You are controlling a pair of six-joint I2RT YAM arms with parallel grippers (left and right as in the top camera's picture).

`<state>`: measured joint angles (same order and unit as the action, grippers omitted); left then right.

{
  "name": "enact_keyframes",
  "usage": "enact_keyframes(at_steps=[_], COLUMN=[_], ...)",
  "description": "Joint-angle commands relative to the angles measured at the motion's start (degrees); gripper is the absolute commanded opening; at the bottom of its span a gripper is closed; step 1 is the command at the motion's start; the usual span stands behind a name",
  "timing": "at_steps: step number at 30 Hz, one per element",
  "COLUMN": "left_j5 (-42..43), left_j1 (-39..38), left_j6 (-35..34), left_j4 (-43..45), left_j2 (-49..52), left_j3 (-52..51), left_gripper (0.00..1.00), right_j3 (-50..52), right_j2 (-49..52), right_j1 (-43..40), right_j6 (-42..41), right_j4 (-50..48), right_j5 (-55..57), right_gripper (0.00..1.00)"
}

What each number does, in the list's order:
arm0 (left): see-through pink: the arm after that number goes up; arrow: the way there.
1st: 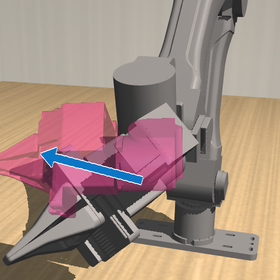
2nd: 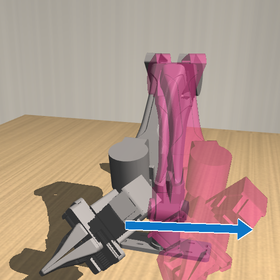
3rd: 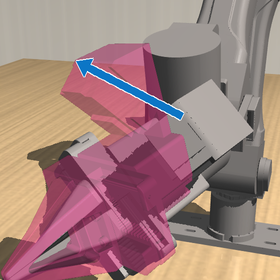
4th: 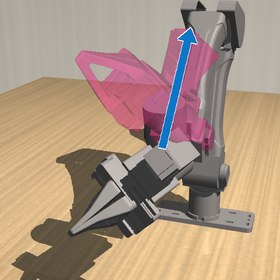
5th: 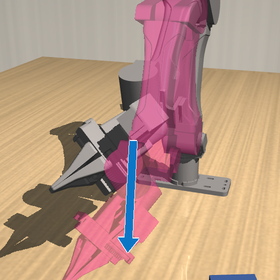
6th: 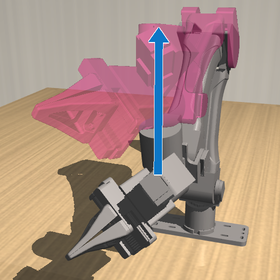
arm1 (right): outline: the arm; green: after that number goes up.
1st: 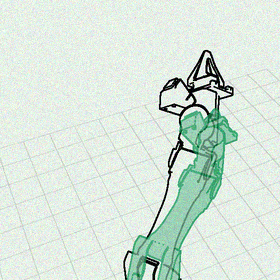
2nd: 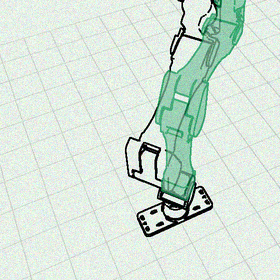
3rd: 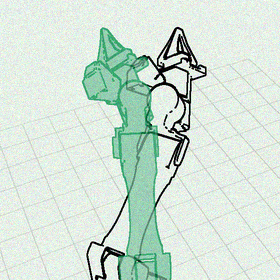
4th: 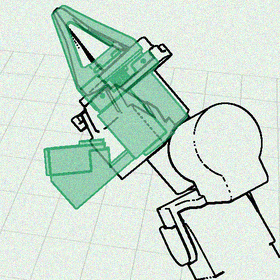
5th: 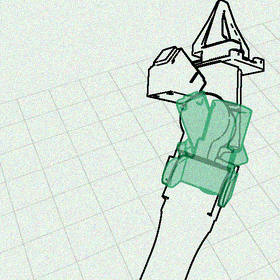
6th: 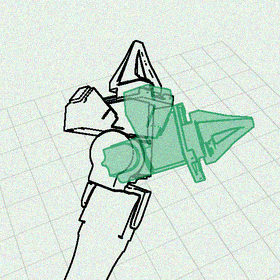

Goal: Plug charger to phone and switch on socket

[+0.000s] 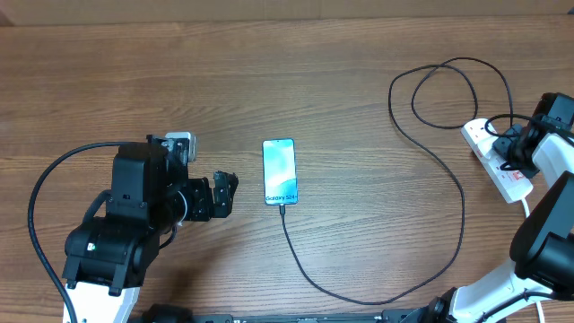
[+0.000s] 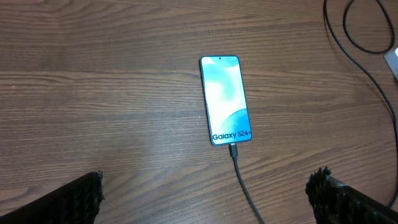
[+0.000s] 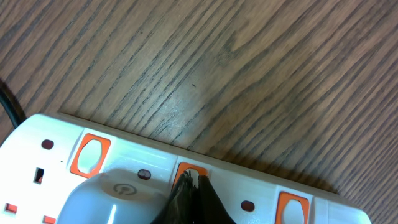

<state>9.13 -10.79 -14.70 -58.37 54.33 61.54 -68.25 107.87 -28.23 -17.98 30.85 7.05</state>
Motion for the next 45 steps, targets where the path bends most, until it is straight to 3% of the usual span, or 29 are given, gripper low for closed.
enact_keyframes(at_steps=[1,17,32,36,45], left_j5=[-0.7,-0.7,-0.5,-0.5,-0.8], left_j1=[0.2,0.2,0.2,0.2,0.2], left_j6=[-0.4,-0.3,-0.4,-0.3,-0.1], left_j4=[-0.1,-0.8,-0.7,0.3,-0.8], left_j2=[-0.5,-0.5,-1.1,-4.8,-18.4], left_j3=[0.0,0.0,0.0,0.0,0.0], left_gripper=[1.0,1.0,1.0,1.0,1.0], right_j3=[-0.4,-0.3,-0.5,-0.5,-0.5], right_j2=[0.6,1.8,2.8,0.7,-7.6], right_j1=[1.7,4.7,5.3,5.3,7.0], right_j6=[0.5,0.5,-1.4,-5.5,-7.8], right_j4=[1.0,1.6,8.2,11.3,15.6], right_j5=[-6.6,-6.1,-3.3,2.7,1.8], right_gripper=[0.04,0.04,0.04,0.04,0.04])
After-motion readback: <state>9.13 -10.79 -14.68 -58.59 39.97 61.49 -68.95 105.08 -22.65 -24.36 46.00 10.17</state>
